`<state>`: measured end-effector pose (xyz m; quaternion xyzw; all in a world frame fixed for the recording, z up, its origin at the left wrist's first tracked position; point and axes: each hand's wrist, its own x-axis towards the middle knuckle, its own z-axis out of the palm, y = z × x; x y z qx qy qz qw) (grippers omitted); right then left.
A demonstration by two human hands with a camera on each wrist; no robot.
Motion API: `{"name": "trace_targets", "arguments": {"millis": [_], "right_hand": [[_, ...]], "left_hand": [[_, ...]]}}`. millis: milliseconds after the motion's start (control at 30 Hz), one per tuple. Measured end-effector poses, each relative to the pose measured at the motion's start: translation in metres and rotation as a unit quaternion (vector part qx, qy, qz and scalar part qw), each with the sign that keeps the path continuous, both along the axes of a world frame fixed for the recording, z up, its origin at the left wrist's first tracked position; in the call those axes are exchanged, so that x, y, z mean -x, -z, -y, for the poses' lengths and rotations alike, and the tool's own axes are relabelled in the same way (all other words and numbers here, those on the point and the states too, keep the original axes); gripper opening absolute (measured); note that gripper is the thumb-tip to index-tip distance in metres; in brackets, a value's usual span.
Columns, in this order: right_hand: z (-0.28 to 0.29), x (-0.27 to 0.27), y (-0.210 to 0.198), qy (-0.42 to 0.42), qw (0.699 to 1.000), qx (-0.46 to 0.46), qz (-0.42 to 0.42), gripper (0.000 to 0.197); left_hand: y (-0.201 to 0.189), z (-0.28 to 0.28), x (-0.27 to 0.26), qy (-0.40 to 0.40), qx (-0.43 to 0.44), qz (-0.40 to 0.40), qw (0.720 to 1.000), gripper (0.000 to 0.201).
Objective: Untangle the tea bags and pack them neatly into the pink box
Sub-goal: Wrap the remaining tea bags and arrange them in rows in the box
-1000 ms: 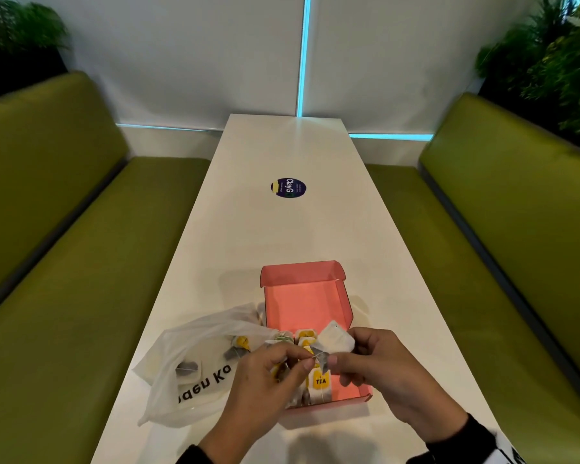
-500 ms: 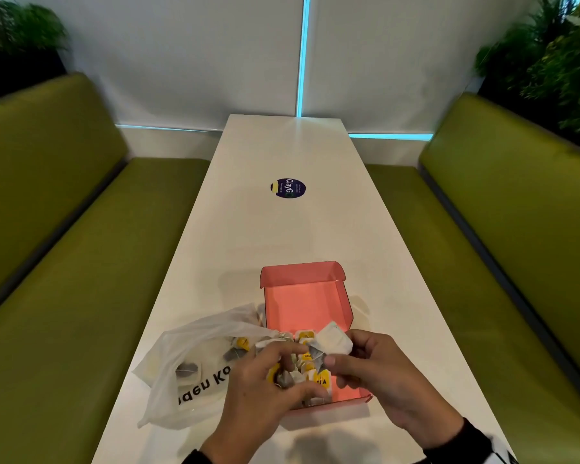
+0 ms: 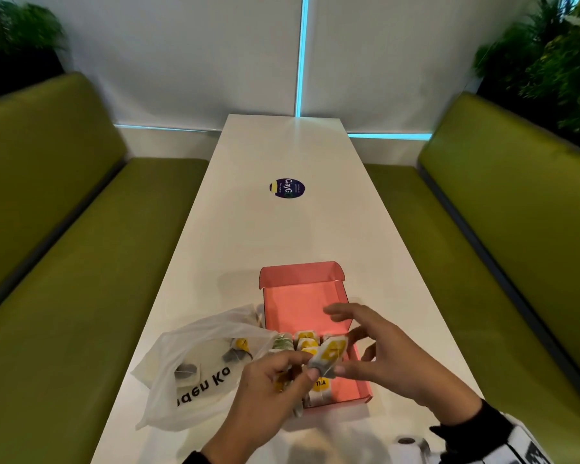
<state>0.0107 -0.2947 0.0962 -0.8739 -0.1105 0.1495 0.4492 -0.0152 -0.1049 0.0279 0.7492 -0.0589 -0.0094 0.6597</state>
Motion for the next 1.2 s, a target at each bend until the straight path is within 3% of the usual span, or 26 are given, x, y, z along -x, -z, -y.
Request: {"name": "trace_targets", "arguments": {"millis": [100, 133, 233, 333, 467, 733, 800, 867, 967, 1067, 1133, 1200], "right_hand": [[-0.004, -0.004, 0.000, 0.020, 1.000, -0.024, 0.000, 0.018], [-0.004, -0.004, 0.000, 0.037, 0.998, -0.046, -0.007, 0.016], [-0.006, -0.004, -0.001, 0.057, 0.994, -0.089, -0.033, 0.015], [-0.008, -0.004, -0.002, 0.046, 0.993, -0.096, -0.049, 0.009], [-0.007, -0.005, -0.004, 0.047, 0.992, -0.099, -0.064, 0.011], [-0.008, -0.003, 0.000, 0.104, 0.985, -0.122, -0.068, 0.011], [-0.010, -0.001, 0.001, 0.093, 0.984, -0.133, -0.075, 0.003], [-0.010, 0.002, 0.003, 0.060, 0.988, -0.116, -0.078, 0.011], [-0.006, -0.001, 0.009, 0.072, 0.996, -0.039, -0.027, 0.011], [0.008, -0.010, 0.022, 0.133, 0.985, 0.085, 0.072, 0.016], [0.016, -0.011, 0.033, 0.125, 0.976, 0.161, 0.080, 0.016], [0.018, -0.010, 0.048, 0.071, 0.965, 0.244, 0.064, 0.005]], "left_hand": [[-0.006, -0.001, -0.001, 0.056, 0.035, -0.060, 0.996, 0.025], [-0.008, -0.002, -0.001, 0.059, 0.045, -0.075, 0.994, 0.025], [-0.015, -0.002, -0.002, 0.058, 0.075, -0.103, 0.990, 0.009], [-0.014, -0.001, -0.004, 0.054, 0.077, -0.103, 0.990, 0.020], [-0.012, 0.003, -0.006, 0.036, 0.075, -0.101, 0.991, 0.010], [-0.010, 0.006, -0.004, 0.028, 0.113, -0.132, 0.984, 0.015], [-0.009, 0.007, -0.004, 0.026, 0.116, -0.139, 0.983, 0.013], [-0.007, 0.006, -0.003, 0.027, 0.106, -0.140, 0.984, 0.012], [0.002, 0.004, -0.003, 0.027, 0.059, -0.139, 0.988, 0.007], [0.014, -0.003, -0.001, 0.032, -0.060, -0.089, 0.994, 0.023], [0.019, -0.009, 0.001, 0.043, -0.165, -0.048, 0.984, 0.027], [0.018, -0.013, 0.004, 0.067, -0.280, -0.024, 0.957, 0.014]]}}
